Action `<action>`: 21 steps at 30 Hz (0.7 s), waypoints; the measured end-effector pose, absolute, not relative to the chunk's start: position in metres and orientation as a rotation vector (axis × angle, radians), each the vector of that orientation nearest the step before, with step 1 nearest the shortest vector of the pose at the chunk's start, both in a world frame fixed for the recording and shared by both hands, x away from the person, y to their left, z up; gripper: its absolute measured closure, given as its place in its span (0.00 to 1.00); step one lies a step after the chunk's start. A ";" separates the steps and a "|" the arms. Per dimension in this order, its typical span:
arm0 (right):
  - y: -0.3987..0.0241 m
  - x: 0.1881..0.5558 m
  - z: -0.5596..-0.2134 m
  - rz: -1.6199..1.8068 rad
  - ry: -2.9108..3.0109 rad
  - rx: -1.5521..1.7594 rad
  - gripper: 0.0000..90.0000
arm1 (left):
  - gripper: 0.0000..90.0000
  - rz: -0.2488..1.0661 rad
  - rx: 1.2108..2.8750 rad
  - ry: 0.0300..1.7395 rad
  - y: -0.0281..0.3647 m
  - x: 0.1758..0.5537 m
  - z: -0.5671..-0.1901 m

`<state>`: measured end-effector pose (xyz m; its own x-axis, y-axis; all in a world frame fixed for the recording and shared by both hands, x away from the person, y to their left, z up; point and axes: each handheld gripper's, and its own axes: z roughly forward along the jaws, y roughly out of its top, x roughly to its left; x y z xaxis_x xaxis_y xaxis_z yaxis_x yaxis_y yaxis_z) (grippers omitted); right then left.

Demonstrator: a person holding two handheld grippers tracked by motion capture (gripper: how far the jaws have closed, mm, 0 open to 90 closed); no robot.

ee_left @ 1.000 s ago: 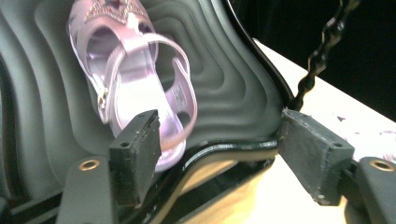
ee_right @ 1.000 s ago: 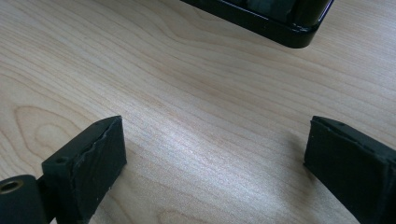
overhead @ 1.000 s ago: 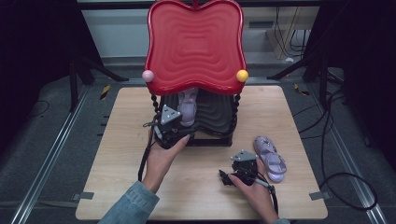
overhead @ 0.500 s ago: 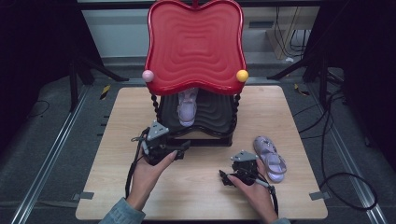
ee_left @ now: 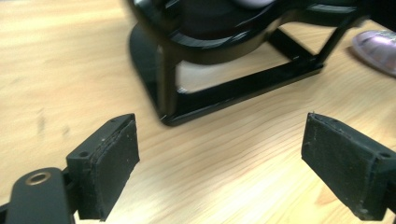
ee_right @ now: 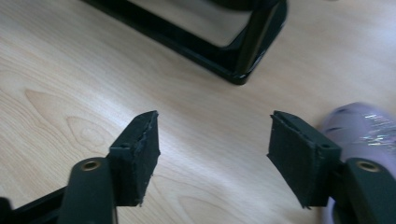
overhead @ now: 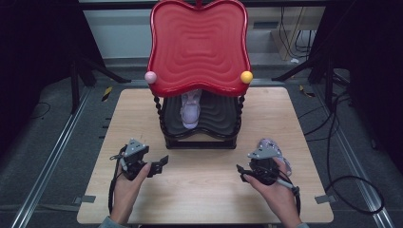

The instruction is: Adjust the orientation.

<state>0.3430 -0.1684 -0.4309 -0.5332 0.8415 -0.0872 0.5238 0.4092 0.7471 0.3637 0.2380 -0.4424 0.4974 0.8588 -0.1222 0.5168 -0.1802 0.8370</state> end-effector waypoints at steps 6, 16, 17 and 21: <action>-0.191 0.344 -0.406 0.905 2.193 1.172 0.51 | 0.12 0.547 1.847 1.194 0.261 0.363 -0.450; -0.241 0.353 -0.391 0.830 2.150 1.291 0.64 | 0.12 0.578 1.793 1.312 0.292 0.358 -0.462; -0.247 0.354 -0.392 0.813 2.155 1.294 0.65 | 0.12 0.578 1.793 1.319 0.294 0.358 -0.463; -0.264 0.358 -0.397 0.753 2.166 1.351 0.68 | 0.12 0.580 1.783 1.336 0.298 0.357 -0.465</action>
<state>0.3579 -0.2644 -0.3967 -0.4007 0.9102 -0.1047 0.6487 0.3626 0.6691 0.3574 0.2981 -0.4648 0.3322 0.9372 -0.1061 0.5622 -0.1065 0.8201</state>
